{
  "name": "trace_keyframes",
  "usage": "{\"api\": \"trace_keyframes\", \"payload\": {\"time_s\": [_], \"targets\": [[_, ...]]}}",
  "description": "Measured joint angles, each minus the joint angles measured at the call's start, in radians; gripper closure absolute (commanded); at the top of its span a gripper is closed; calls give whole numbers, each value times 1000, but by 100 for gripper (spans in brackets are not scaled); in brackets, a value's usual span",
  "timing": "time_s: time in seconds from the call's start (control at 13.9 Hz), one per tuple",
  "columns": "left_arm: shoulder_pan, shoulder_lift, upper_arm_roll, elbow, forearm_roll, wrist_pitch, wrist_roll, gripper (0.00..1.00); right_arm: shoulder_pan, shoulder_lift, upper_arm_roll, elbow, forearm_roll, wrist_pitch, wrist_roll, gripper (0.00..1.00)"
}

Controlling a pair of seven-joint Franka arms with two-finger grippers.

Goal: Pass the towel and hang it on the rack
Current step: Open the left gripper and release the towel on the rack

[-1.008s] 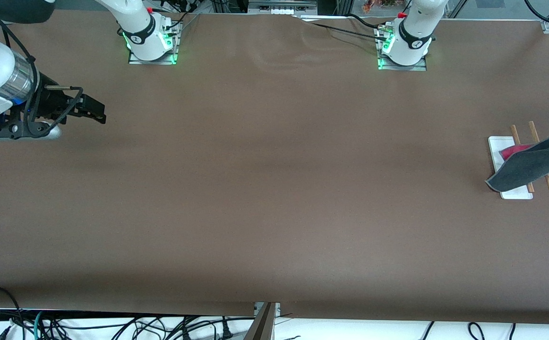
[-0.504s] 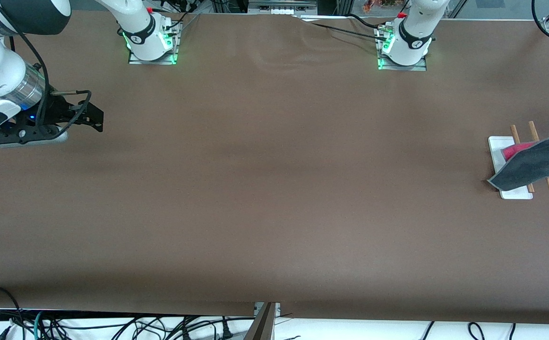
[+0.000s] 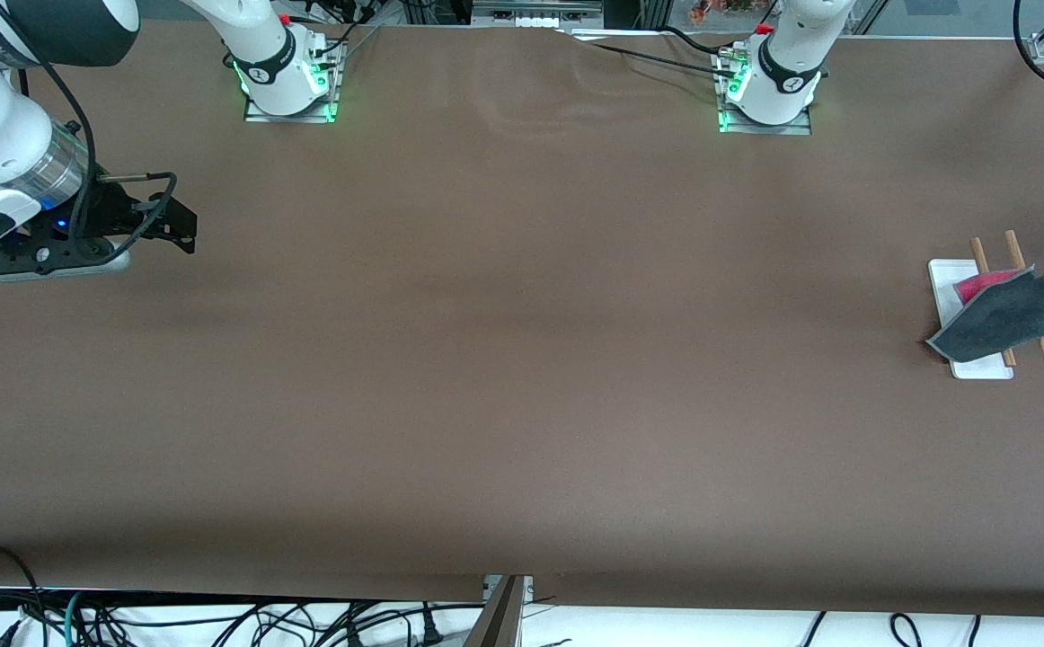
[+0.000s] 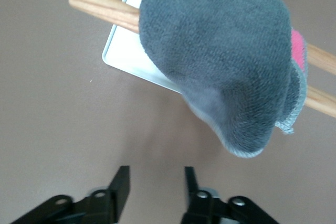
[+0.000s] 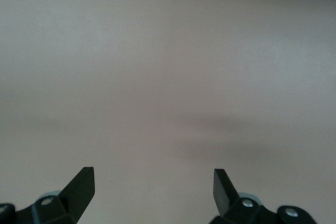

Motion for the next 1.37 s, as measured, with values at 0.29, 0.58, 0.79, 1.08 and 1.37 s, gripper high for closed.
{"api": "trace_keyframes", "payload": {"time_s": [0.29,0.58,0.79,1.08,1.37], "targets": [[-1,-21,-50,93,-1,-45,0,0,0,0,0,2,-1,0,23,0],[-5,-134,-171,126,-17,-191,-89,0,2,0,2,2,-6,2,24,0],[-11,-184,-284,126,-29,-340,-320,0,1,1,2,2,-7,5,24,0],[-27,-190,-443,125,-29,-435,-651,0,1,2,2,2,-7,6,25,0],[-96,-206,-520,124,-30,-467,-910,0,1,2,2,2,-7,6,29,0]]}}
